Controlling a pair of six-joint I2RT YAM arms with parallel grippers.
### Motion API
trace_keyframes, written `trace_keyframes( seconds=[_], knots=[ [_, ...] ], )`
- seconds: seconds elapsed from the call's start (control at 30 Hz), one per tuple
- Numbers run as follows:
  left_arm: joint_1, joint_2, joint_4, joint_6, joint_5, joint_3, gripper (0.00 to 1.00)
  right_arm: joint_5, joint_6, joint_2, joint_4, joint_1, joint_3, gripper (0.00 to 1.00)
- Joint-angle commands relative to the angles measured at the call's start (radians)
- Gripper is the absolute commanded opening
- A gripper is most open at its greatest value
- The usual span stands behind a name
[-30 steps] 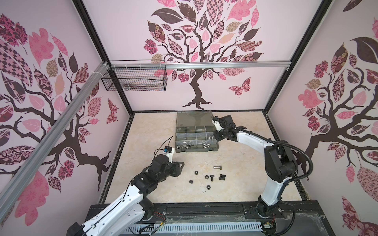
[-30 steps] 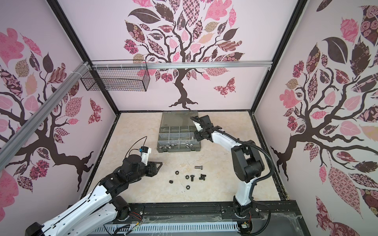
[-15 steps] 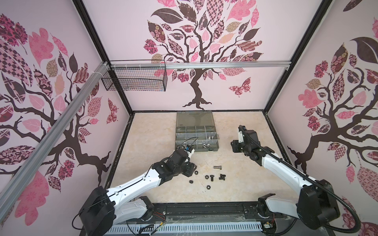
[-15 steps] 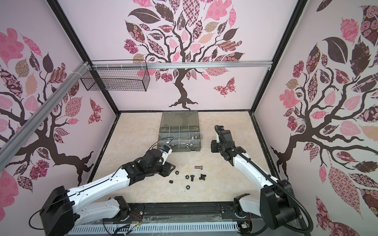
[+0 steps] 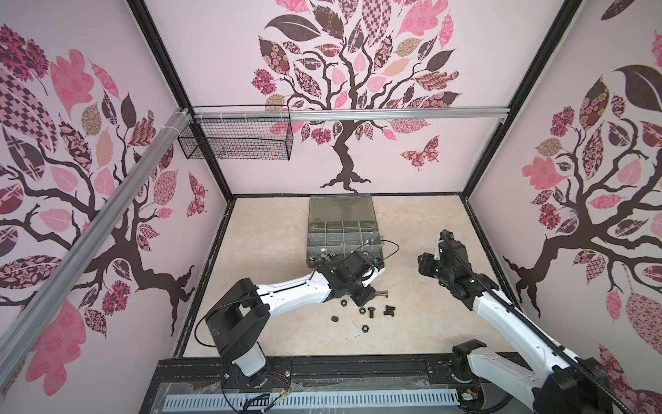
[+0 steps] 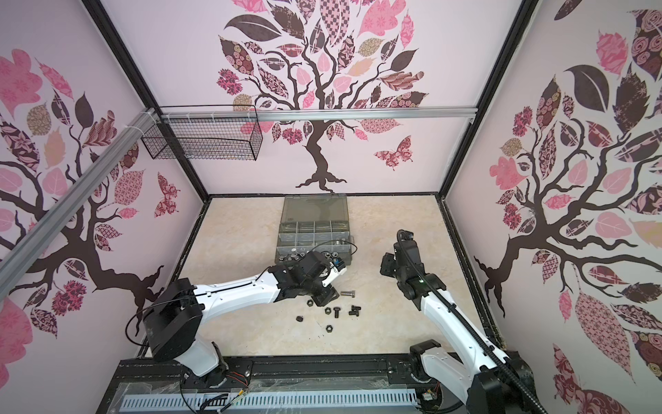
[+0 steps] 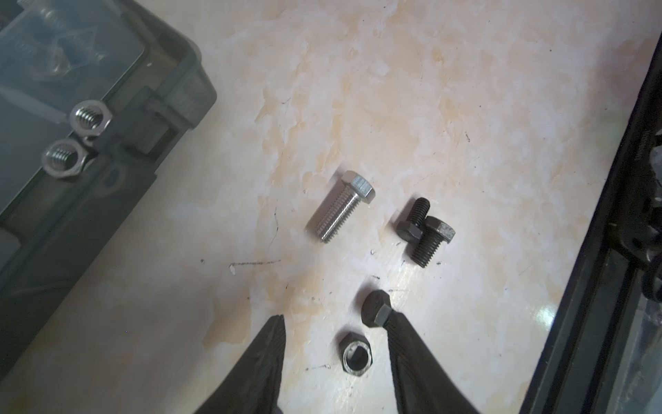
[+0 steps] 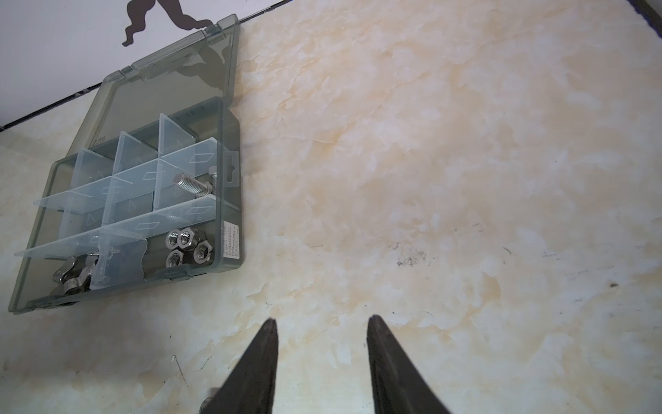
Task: Sort the screws and nuts into containers
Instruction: 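Lower the left gripper and close it on a silver bolt head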
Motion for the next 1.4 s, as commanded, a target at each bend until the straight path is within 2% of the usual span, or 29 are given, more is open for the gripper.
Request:
trace_keyframes(
  seconds=[0.0,0.37,0.73,0.9,1.1,1.23,1.37],
  knots=[
    [-0.018,0.071,-0.021,0.077,0.026,0.092,0.5,0.037,0.032,-0.04,-0.056,-0.012,0.004,0.45],
    [-0.026,0.271,-0.041,0.11,0.045,0.234,0.49,0.034,0.033,-0.077,-0.088,-0.037,0.011,0.48],
    [-0.026,0.342,-0.049,0.136,0.023,0.257,0.43,0.042,0.025,-0.09,-0.099,-0.042,0.009,0.48],
    [-0.025,0.36,-0.058,0.142,0.02,0.255,0.35,0.047,0.021,-0.09,-0.1,-0.044,0.009,0.49],
    [-0.025,0.357,-0.057,0.117,0.009,0.253,0.11,0.05,0.012,-0.079,-0.1,-0.046,0.021,0.49],
    [-0.021,0.293,-0.049,0.086,0.027,0.259,0.05,0.05,0.01,-0.079,-0.099,-0.047,0.027,0.49],
    [0.022,0.217,-0.029,0.058,0.013,0.308,0.03,0.041,0.018,-0.082,-0.101,-0.048,0.033,0.49]
  ],
)
